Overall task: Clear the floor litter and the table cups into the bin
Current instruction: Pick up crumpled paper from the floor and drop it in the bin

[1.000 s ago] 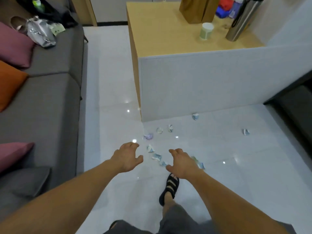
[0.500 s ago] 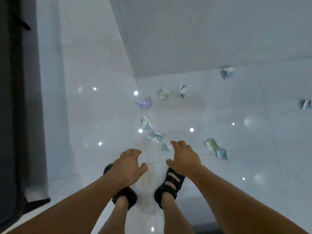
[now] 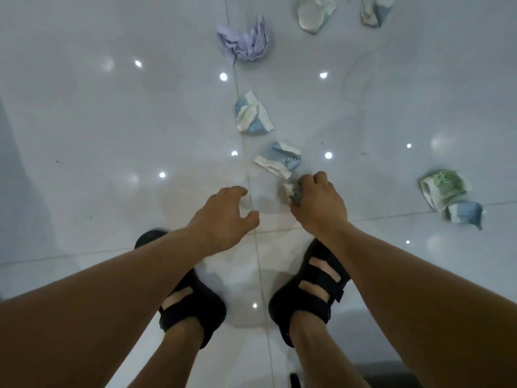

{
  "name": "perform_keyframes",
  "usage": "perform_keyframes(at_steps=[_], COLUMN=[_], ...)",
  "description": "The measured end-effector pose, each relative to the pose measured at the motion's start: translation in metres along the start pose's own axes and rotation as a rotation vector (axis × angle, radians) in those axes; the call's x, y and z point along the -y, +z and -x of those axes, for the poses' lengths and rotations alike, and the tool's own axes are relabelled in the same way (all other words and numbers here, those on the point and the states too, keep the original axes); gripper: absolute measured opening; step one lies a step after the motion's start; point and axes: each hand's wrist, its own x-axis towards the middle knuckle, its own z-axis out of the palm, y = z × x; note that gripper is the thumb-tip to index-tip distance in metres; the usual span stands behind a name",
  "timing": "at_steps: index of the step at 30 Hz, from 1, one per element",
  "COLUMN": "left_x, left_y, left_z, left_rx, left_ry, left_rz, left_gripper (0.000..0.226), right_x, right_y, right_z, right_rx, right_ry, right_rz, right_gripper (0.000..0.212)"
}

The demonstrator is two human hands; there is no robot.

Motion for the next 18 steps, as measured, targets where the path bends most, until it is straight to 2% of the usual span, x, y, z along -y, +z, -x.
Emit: perform_keyframes(at_steps=[2,5,7,10,12,15,18], left_x=[-0.006,-0.023,-0.034,-0.041,-0.036,-0.015,0.012], left_y=[-0.003,-0.016,-0.028,-0.048,-0.056,-0.059,-0.054], left_z=[0.003,0.014,0.02,0.023,0.02,0.012,-0.002], left_rx=[-0.002,0.026,0.045,-0.002,-0.055,-0.141,-0.158], left_ry=[-0.012,-0.019,-0.007,-0.022,-0.04,-0.09,-0.098], left_rz=[0.074,0.26,0.362,0.332,0.272,0.216,0.143], left_gripper=[0.069,0.074,0.065,0.047,0.042,0.042,0.044], right_x=[0.007,0.034,0.053,0.059,0.048,0.031,0.029], right_y=[-0.005,-0.025,-0.038,-0.055,-0.058,-0.059,-0.05], right_z=[0.009,0.033,0.046,0.048,0.036,0.002,-0.031], right_rx=[-0.014,-0.059,-0.085,-0.081,-0.065,-0.149,-0.124], right_ry=[-0.057,-0.29,-0.411,-0.397,-0.364,-0.246,-0.156], right_rz=[-0.107,-0.314,-0.441,-0.512,-0.375,-0.088,0.058], right_gripper=[0.046,0.062,0.068,0.069,0.079,0.095,0.104])
